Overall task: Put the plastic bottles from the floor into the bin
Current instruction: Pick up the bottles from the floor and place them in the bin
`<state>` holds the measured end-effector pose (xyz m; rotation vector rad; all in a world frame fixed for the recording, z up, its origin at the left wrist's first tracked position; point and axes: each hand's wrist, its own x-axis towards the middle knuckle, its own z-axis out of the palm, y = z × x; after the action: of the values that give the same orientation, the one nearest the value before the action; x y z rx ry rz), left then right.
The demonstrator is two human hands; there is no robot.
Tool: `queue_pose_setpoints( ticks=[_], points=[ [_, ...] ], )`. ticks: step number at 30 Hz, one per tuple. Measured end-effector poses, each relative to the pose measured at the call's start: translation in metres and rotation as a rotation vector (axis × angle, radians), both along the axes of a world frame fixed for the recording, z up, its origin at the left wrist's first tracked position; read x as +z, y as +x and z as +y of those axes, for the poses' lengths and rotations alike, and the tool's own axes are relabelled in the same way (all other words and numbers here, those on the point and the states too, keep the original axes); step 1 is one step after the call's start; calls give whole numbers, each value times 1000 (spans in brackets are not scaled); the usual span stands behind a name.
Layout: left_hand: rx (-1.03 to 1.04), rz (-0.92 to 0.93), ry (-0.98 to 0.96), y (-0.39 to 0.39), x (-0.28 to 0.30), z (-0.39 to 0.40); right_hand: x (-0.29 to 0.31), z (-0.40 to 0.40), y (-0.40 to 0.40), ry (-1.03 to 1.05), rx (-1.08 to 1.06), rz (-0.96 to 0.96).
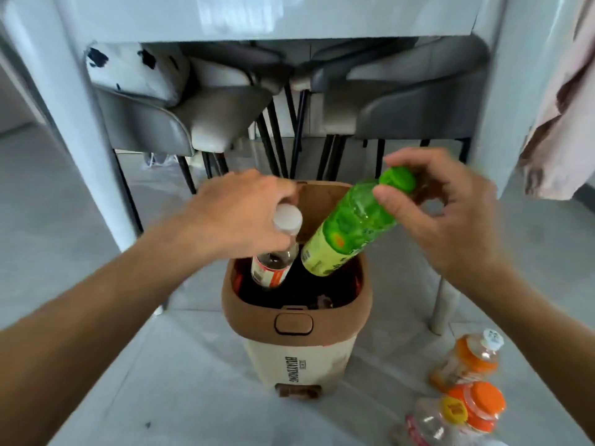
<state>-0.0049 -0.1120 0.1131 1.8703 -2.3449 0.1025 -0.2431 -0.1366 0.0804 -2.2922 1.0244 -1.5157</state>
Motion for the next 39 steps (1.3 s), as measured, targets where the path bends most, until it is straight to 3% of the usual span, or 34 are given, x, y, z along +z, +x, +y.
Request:
queue_pose_setpoints(
  ticks=[4, 9, 14, 17, 20, 23, 29, 31, 33, 37, 39],
  points=[
    [15, -194, 106, 6, -58, -15, -47, -26, 34, 213, -15, 175],
    [31, -224, 215, 18, -107, -38, -93, -58, 62, 428, -47, 471],
    [79, -431, 91, 23, -140, -52, -112, -76, 76, 330, -10, 974],
    [91, -432, 45, 28, -148, -58, -116, -80, 79, 275, -76, 1080],
    [64, -407, 89, 26, -148, -59, -118, -82, 80, 214, -152, 1088],
    [55, -142, 116, 14, -142, -53, -113, -80, 72, 200, -137, 1098],
    [-175, 184, -73, -69, -100, -25, -98, -45, -6, 112, -122, 605],
    [-322, 246, -107, -107, -101, -13, -107, -28, -44, 157, -163, 528],
    [-480, 237, -67, -141, -113, 1, -121, -15, -80, 197, -248, 534],
    [-660, 30, 365, -195, -159, 24, -145, 1, -135, 524, -466, 804],
    [-737, -60, 431, -205, -178, 28, -154, 5, -153, 649, -501, 867]
  ],
)
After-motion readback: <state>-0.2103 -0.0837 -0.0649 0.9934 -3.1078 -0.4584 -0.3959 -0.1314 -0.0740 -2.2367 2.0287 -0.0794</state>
